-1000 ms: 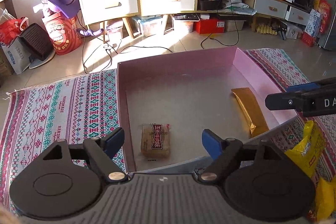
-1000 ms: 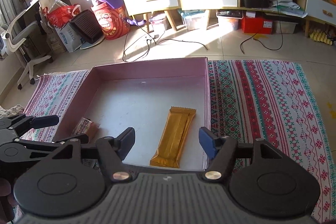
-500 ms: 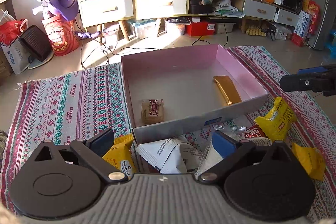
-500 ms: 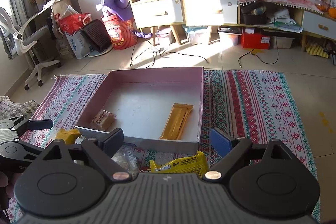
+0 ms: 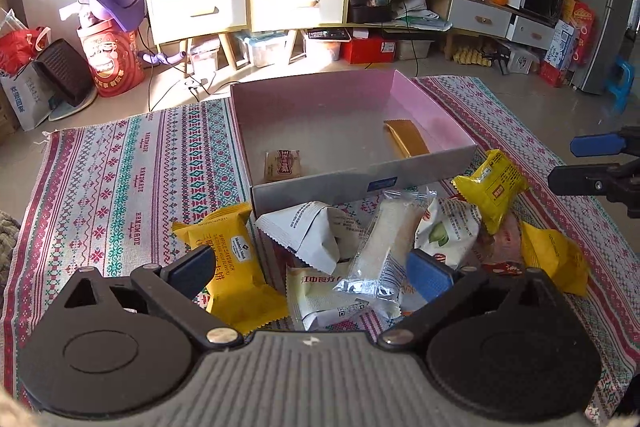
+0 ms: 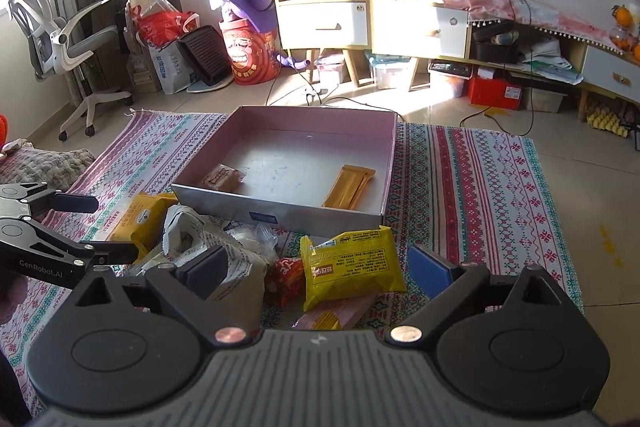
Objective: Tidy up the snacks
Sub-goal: 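Move the left gripper to a white packet while the right gripper reaches a large yellow packet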
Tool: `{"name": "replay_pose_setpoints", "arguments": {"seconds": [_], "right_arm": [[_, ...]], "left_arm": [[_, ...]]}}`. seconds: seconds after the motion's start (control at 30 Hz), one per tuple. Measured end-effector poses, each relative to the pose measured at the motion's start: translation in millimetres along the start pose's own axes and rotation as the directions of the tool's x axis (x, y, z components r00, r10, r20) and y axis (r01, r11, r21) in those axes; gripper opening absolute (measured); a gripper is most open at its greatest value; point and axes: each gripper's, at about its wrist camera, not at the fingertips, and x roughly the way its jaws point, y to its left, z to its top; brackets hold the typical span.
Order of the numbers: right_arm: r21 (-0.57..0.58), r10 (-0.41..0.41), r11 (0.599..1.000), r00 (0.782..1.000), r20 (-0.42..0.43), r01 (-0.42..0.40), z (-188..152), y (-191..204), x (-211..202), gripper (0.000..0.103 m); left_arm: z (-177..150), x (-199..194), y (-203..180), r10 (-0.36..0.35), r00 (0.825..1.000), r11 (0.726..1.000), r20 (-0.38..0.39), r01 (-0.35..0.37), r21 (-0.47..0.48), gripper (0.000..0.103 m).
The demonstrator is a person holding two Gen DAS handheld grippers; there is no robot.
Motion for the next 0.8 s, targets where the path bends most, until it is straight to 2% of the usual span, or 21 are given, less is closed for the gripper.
{"name": "replay_pose_setpoints", "arguments": {"seconds": [0.33,0.47,0.73,0.8], "right_arm": [[-0.033,0.011,0.999,0.998,-0.062,-0.013,-29,-1,-5,0.096],[-0.067,0.019,0.997,0.995,-0.096,-0.025,-41,1,-5,0.096],[-0.097,0.044,0.993,0.979,-0.198,-0.065,-57,-3,4,0.092],[-0.098,0.046,0.993,0.976,-0.211,-0.068,-60,-6,5,0.091]], "left_arm": [[-23,5,-17,-0.043,0.998,0.998,-0.047,0.045,0.041,0.103],[-31,7,-31,-0.055,0.998,0.993,-0.041,0.059,0.098,0.103],[-26,15,-55,-0.109,0.994,0.984,-0.023,0.111,0.139,0.102],[-23,17,-62,-0.133,0.991,0.981,-0.025,0.135,0.138,0.098]]}}
